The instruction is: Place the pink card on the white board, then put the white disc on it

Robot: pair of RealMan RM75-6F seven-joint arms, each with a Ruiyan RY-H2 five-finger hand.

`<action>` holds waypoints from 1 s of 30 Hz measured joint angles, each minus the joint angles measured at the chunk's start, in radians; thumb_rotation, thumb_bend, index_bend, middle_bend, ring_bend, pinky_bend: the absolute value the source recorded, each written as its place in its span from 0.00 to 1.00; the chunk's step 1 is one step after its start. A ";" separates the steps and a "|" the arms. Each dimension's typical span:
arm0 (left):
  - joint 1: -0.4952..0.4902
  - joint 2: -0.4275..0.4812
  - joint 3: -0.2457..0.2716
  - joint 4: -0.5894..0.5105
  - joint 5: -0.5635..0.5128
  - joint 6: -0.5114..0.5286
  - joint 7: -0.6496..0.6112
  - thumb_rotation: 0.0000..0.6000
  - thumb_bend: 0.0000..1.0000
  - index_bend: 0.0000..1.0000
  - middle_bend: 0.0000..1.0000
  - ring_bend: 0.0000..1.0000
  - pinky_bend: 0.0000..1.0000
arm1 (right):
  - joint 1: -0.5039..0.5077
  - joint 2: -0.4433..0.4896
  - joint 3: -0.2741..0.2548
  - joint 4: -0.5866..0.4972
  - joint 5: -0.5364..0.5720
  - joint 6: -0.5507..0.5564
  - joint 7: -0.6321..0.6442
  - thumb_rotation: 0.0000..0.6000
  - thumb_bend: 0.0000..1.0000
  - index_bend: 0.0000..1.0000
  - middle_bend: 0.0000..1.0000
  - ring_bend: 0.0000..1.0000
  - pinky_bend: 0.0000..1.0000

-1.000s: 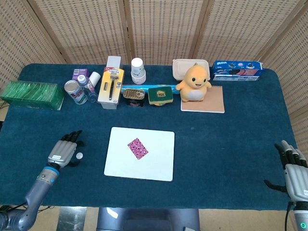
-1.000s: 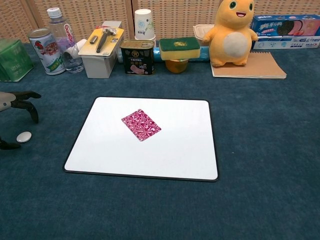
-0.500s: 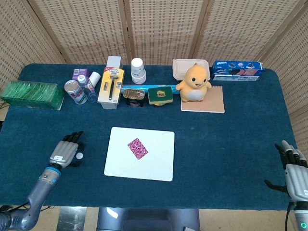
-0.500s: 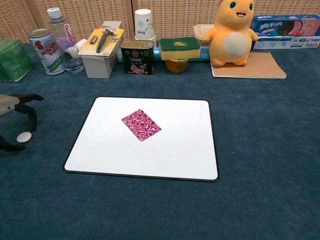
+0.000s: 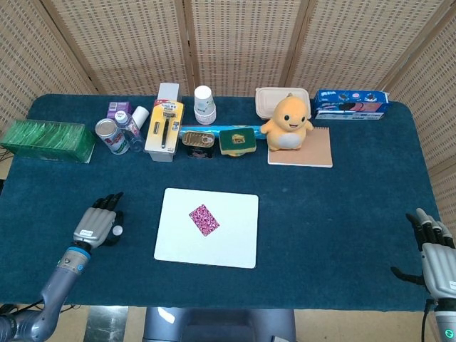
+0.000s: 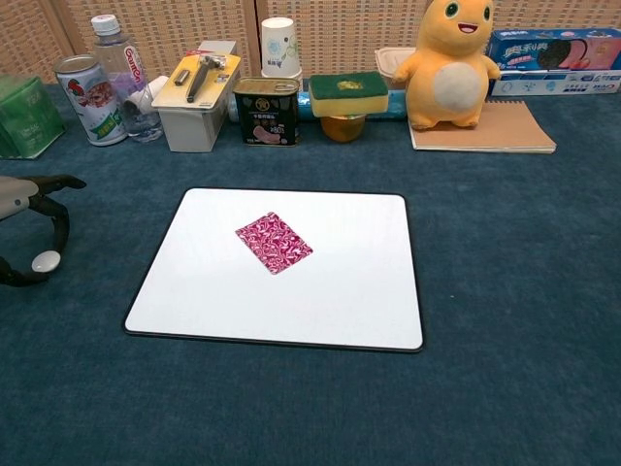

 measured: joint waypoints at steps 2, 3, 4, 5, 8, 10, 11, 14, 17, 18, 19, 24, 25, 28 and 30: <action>-0.006 0.008 -0.009 -0.021 0.000 -0.003 0.006 1.00 0.25 0.50 0.00 0.00 0.10 | 0.001 0.000 -0.001 0.000 0.000 -0.002 0.000 1.00 0.00 0.01 0.00 0.00 0.00; -0.010 0.012 -0.014 -0.032 0.000 -0.004 0.011 1.00 0.25 0.50 0.00 0.00 0.10 | 0.001 0.000 -0.002 0.000 0.000 -0.004 -0.001 1.00 0.00 0.01 0.00 0.00 0.00; -0.017 0.017 -0.021 -0.048 -0.002 -0.007 0.019 1.00 0.25 0.50 0.00 0.00 0.10 | 0.002 -0.001 -0.002 0.000 0.000 -0.005 -0.002 1.00 0.00 0.01 0.00 0.00 0.00; -0.023 0.020 -0.027 -0.060 -0.004 -0.010 0.026 1.00 0.25 0.50 0.00 0.00 0.10 | 0.002 -0.001 -0.002 0.000 0.000 -0.006 -0.003 1.00 0.00 0.01 0.00 0.00 0.00; -0.054 0.031 -0.054 -0.110 -0.017 -0.036 0.040 1.00 0.25 0.50 0.00 0.00 0.10 | 0.003 -0.004 -0.004 0.000 -0.001 -0.008 -0.010 1.00 0.00 0.01 0.00 0.00 0.00; -0.084 0.035 -0.077 -0.139 -0.036 -0.058 0.055 1.00 0.25 0.50 0.00 0.00 0.10 | 0.004 -0.006 -0.006 0.000 -0.002 -0.010 -0.013 1.00 0.00 0.01 0.00 0.00 0.00; -0.097 0.035 -0.087 -0.148 -0.046 -0.066 0.065 1.00 0.25 0.50 0.00 0.00 0.10 | 0.004 -0.007 -0.007 0.000 -0.002 -0.010 -0.015 1.00 0.00 0.01 0.00 0.00 0.00; -0.135 0.026 -0.117 -0.173 -0.085 -0.086 0.094 1.00 0.25 0.50 0.00 0.00 0.10 | 0.005 -0.008 -0.007 0.001 -0.001 -0.013 -0.016 1.00 0.00 0.01 0.00 0.00 0.00; -0.170 0.008 -0.142 -0.189 -0.135 -0.097 0.127 1.00 0.25 0.50 0.00 0.00 0.10 | 0.006 -0.007 -0.006 0.002 0.002 -0.015 -0.012 1.00 0.00 0.01 0.00 0.00 0.00; -0.182 0.000 -0.148 -0.193 -0.151 -0.098 0.142 1.00 0.25 0.51 0.00 0.00 0.10 | 0.006 -0.006 -0.005 0.002 0.003 -0.015 -0.009 1.00 0.00 0.01 0.00 0.00 0.00; -0.198 -0.012 -0.156 -0.196 -0.172 -0.098 0.165 1.00 0.25 0.50 0.00 0.00 0.10 | 0.006 -0.005 -0.005 0.002 0.004 -0.015 -0.007 1.00 0.00 0.01 0.00 0.00 0.00; -0.270 -0.072 -0.181 -0.194 -0.267 -0.089 0.270 1.00 0.25 0.50 0.00 0.00 0.10 | 0.008 0.002 -0.001 0.004 0.010 -0.020 0.010 1.00 0.00 0.01 0.00 0.00 0.00; -0.288 -0.089 -0.186 -0.191 -0.294 -0.085 0.298 1.00 0.25 0.50 0.00 0.00 0.10 | 0.008 0.004 0.000 0.005 0.011 -0.021 0.013 1.00 0.00 0.01 0.00 0.00 0.00; -0.335 -0.136 -0.196 -0.179 -0.362 -0.070 0.363 1.00 0.25 0.50 0.00 0.00 0.10 | 0.010 0.010 0.001 0.005 0.017 -0.026 0.018 1.00 0.00 0.01 0.00 0.00 0.00; -0.360 -0.164 -0.200 -0.168 -0.400 -0.057 0.397 1.00 0.25 0.50 0.00 0.00 0.10 | 0.011 0.014 0.002 0.004 0.020 -0.031 0.025 1.00 0.00 0.01 0.00 0.00 0.00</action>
